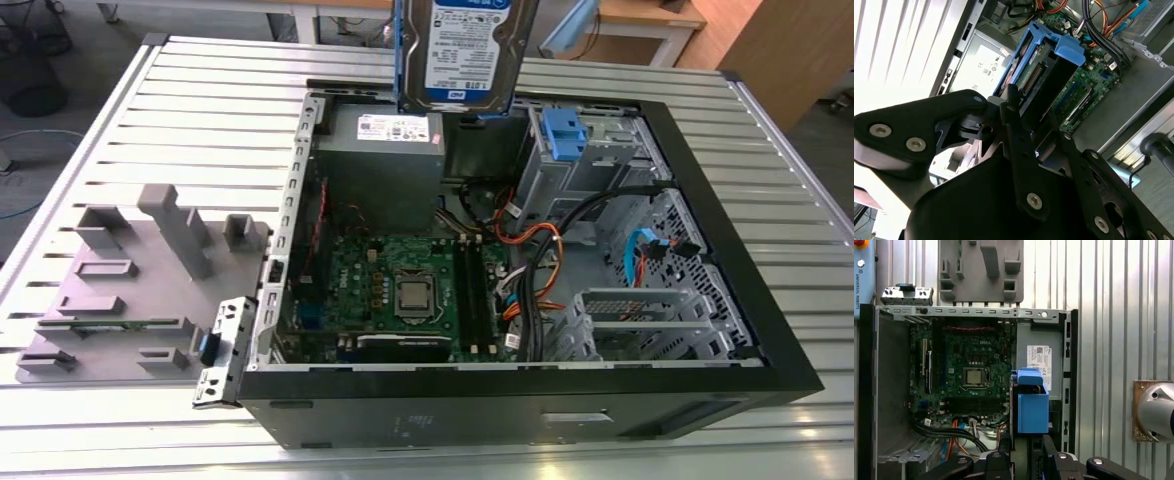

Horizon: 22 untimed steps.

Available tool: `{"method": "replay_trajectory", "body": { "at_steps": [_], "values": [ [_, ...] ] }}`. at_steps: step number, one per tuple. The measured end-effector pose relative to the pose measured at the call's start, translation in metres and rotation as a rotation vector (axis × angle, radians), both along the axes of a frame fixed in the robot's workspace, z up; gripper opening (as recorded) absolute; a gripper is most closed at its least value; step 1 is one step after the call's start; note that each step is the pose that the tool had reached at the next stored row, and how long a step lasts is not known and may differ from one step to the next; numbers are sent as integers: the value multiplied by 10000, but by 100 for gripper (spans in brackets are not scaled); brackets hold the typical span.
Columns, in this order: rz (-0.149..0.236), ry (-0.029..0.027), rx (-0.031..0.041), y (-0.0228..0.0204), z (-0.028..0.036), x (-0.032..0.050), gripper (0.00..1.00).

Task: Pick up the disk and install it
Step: 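Pick up the disk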

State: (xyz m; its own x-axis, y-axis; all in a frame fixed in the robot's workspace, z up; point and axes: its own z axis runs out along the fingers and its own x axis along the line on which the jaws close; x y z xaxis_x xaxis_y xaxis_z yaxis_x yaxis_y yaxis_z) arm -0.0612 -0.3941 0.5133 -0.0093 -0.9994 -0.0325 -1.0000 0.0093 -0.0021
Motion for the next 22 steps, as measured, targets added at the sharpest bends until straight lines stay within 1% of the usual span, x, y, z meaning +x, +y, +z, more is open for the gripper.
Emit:
{"method": "replay_trajectory", "body": {
  "at_steps": [22],
  "values": [
    [0, 0, 24, 0, 0, 243, 35]
  ]
}}
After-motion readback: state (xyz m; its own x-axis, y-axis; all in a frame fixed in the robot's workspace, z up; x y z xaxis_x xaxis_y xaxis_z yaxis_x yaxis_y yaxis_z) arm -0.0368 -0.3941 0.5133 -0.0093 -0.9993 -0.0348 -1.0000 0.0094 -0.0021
